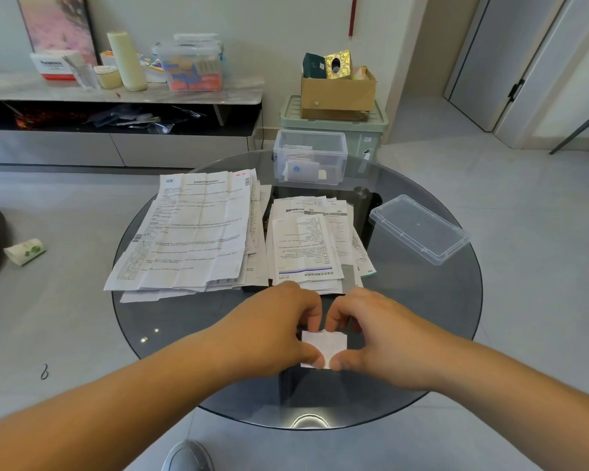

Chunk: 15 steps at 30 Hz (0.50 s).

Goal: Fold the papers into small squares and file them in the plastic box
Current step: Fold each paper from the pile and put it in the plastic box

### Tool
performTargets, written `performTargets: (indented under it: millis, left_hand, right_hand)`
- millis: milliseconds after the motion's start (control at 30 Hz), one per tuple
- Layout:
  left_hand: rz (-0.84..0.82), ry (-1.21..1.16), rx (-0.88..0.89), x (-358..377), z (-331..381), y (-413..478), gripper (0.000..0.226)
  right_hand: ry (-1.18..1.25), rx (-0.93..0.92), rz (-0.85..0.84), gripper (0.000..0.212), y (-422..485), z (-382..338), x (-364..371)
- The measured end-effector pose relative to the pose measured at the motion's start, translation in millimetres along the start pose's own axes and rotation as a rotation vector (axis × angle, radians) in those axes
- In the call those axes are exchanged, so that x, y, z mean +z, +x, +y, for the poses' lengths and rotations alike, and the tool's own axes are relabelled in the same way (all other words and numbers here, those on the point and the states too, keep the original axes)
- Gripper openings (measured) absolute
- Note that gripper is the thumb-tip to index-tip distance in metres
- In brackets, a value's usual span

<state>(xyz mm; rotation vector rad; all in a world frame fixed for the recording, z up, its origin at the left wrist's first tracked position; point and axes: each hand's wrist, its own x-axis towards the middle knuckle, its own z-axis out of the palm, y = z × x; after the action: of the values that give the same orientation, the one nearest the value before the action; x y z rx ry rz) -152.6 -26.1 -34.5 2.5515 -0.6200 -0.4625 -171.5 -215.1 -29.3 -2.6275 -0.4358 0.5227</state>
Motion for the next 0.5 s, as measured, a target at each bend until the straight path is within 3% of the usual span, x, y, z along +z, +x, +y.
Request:
performTargets:
  millis: [300, 500]
  left_hand:
    - [0.046, -0.147, 0.073, 0, -1, -1, 0.028]
    - [0.210, -0.089, 0.104, -33, 0, 10, 0.016]
  right_hand:
    - [0.257, -0.049, 0.075, 0.033, -2, 10, 6]
    - [0.251, -0.112, 0.280, 0.006, 11, 8, -27]
